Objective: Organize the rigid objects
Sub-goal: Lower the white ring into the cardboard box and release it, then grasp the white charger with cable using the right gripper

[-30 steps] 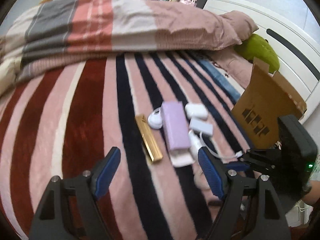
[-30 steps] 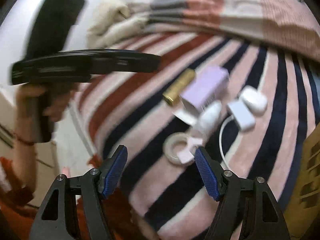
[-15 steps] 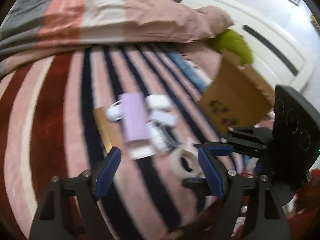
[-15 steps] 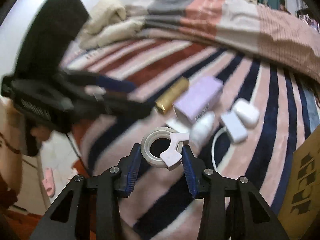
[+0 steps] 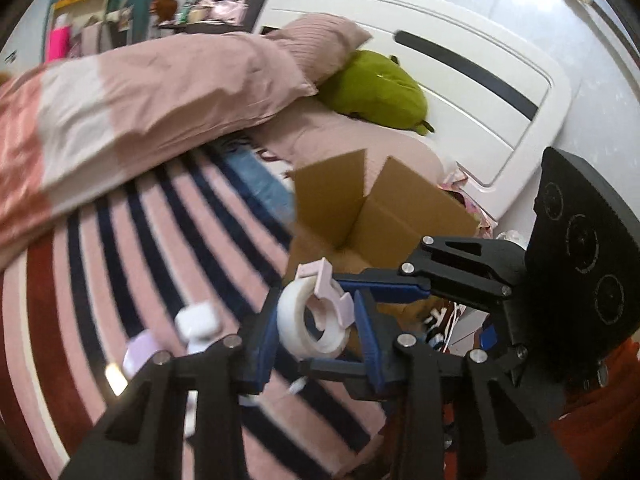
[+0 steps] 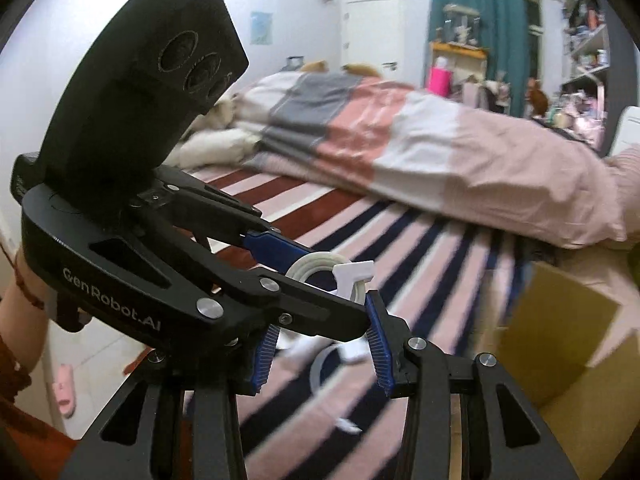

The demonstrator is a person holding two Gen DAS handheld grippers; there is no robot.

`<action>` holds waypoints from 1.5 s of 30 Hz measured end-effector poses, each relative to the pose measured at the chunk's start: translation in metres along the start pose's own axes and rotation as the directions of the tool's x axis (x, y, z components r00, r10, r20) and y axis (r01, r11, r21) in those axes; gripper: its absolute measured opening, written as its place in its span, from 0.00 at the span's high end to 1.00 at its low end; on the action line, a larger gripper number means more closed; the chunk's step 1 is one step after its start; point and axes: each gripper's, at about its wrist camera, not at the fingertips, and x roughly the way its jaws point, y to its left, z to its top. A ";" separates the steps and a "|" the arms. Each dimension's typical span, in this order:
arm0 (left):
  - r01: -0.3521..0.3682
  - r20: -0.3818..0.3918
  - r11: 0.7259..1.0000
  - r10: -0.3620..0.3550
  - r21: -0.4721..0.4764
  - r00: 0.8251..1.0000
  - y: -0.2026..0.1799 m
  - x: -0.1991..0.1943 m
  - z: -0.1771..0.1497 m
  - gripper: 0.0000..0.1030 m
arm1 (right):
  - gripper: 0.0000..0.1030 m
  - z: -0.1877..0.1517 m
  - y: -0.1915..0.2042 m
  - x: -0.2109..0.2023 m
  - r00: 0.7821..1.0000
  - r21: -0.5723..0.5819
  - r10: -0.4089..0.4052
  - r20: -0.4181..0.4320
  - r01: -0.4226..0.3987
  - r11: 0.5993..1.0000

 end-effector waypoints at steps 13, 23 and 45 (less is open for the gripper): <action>0.092 -0.185 0.994 -0.079 0.061 0.980 -0.045 0.109 0.073 0.67 | 0.64 -0.015 -0.117 -0.019 0.968 0.172 -0.177 -0.179 0.208 0.963; -0.031 -0.155 0.998 0.041 0.062 0.987 -0.038 0.103 0.074 0.37 | 0.32 -0.032 -0.137 -0.013 0.951 0.186 -0.183 -0.250 0.233 0.955; -0.393 0.063 0.895 0.413 -0.210 0.908 0.105 -0.060 -0.068 0.26 | 0.10 0.004 0.045 0.044 0.981 -0.048 0.146 -0.131 -0.153 0.987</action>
